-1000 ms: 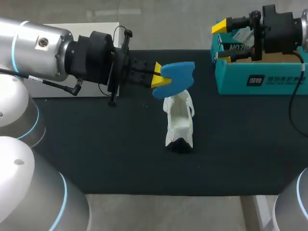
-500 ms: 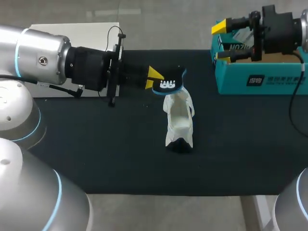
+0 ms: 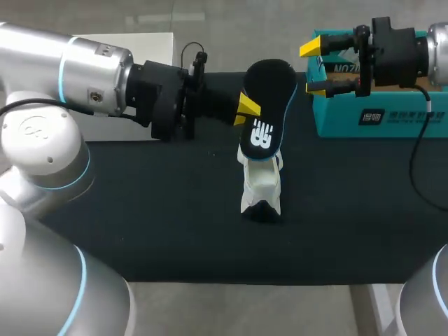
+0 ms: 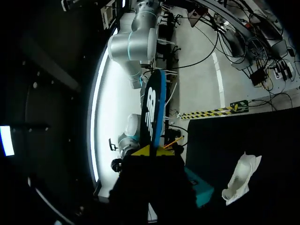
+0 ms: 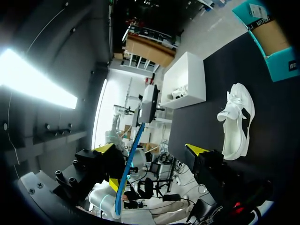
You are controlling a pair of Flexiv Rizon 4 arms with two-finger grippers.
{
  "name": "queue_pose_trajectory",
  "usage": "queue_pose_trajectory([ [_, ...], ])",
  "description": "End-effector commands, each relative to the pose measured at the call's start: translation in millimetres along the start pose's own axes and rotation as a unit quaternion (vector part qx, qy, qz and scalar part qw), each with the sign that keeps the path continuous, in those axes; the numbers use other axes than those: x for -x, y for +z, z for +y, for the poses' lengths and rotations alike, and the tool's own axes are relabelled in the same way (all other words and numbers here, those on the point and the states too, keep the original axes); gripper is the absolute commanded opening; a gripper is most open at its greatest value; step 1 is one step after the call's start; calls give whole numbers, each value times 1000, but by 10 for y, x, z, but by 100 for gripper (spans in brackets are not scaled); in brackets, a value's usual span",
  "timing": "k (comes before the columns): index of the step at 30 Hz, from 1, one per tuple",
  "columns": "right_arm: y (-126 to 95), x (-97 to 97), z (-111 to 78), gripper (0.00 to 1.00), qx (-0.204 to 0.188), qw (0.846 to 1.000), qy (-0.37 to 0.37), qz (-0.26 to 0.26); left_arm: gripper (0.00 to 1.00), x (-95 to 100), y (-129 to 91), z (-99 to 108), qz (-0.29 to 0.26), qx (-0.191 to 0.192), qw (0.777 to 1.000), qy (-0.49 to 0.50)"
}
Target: Take the shoe out of the shoebox, open the shoe tongue, remove and reinsert the insole, then place the shoe into the shoebox
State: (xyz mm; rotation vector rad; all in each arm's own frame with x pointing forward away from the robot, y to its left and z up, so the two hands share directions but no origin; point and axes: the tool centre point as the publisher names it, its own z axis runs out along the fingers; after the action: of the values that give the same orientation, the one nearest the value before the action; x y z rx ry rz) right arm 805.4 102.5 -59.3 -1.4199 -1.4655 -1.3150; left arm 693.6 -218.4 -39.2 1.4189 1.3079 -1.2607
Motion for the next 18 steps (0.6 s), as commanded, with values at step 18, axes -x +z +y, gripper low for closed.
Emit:
queue_pose_trajectory([
  [18, 52, 32, -104, 50, 18, 1000, 11, 13, 0, -196, 413, 469, -5, 43, 999, 26],
])
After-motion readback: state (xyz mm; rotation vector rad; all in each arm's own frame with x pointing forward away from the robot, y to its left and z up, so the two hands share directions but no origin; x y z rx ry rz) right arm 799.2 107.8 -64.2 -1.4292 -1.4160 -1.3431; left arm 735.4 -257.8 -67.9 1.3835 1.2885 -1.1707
